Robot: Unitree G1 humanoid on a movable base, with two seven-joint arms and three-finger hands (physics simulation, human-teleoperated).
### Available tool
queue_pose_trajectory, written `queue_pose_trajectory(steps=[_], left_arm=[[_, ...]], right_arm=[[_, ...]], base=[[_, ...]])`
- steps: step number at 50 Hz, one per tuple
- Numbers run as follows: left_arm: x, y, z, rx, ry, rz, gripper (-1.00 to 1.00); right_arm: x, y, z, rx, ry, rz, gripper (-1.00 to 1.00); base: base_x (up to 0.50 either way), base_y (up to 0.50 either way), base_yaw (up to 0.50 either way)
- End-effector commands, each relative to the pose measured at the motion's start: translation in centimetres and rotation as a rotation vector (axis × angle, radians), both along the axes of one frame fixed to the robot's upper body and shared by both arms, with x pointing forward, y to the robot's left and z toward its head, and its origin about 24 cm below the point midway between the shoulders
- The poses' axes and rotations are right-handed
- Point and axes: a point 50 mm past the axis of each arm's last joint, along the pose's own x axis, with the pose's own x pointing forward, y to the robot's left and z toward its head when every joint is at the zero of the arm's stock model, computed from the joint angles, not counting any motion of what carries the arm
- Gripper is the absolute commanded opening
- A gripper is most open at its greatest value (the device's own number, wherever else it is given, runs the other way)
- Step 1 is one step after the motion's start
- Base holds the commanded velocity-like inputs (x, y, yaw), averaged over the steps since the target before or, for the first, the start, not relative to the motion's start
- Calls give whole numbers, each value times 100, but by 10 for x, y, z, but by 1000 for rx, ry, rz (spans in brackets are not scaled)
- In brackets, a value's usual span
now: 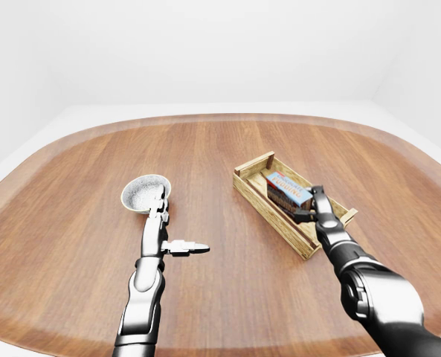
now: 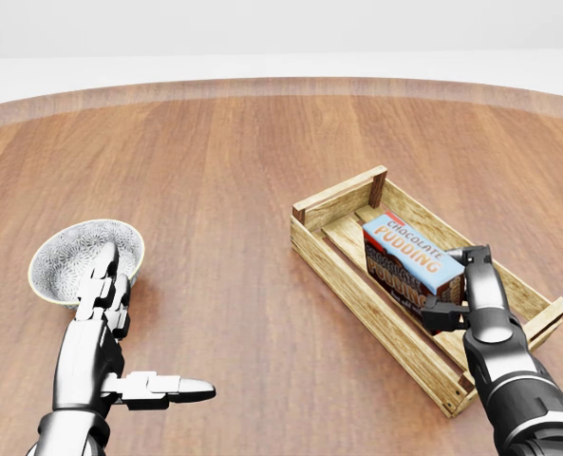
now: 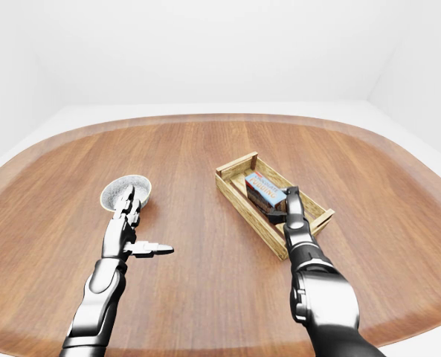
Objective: Pick up the chocolate pudding and put it in the tray.
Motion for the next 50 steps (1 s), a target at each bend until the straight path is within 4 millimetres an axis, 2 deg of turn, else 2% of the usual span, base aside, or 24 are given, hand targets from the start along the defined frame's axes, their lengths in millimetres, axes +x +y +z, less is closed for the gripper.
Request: queue_pose_trajectory(steps=[1,8,9,10,11,20,21,24,35,50], left_arm=[[0,0,-1,-13,10,-8,100],[0,0,0,-13,10,-8,100],[0,0,-1,-13,10,-8,100],[-1,0,0,-12,10,-9,100],[-1,-1,1,-12,10,-9,100],[0,-1,-1,-12,10,-10,100],[0,-1,-1,-12,10,-10,100],[-1,-1,-1,-13,9,-10,100],[-1,-1,0,-12,9,-12,100],[-1,-1,0,-12,9,-12,100]], right_arm=[[0,-2,0,17,-8,-24,-100],[-2,-3,-1,23,-6,-33,-100],[-2,-3,-1,25,-6,-32,-78],[-2,-3,-1,28,-8,-37,56],[-2,-3,-1,29,-9,-40,100],[-3,-3,-3,46,-5,-41,100],[-7,-2,-9,46,10,-47,100],[-3,-3,-3,46,-8,-49,100],[-6,-6,-6,34,-9,-92,100],[-2,-18,8,-7,-68,-185,100]], base=[[0,0,0],[0,0,0],[0,0,0],[0,0,0],[0,0,0],[0,0,0],[0,0,0],[0,0,0],[0,0,0],[0,0,0]])
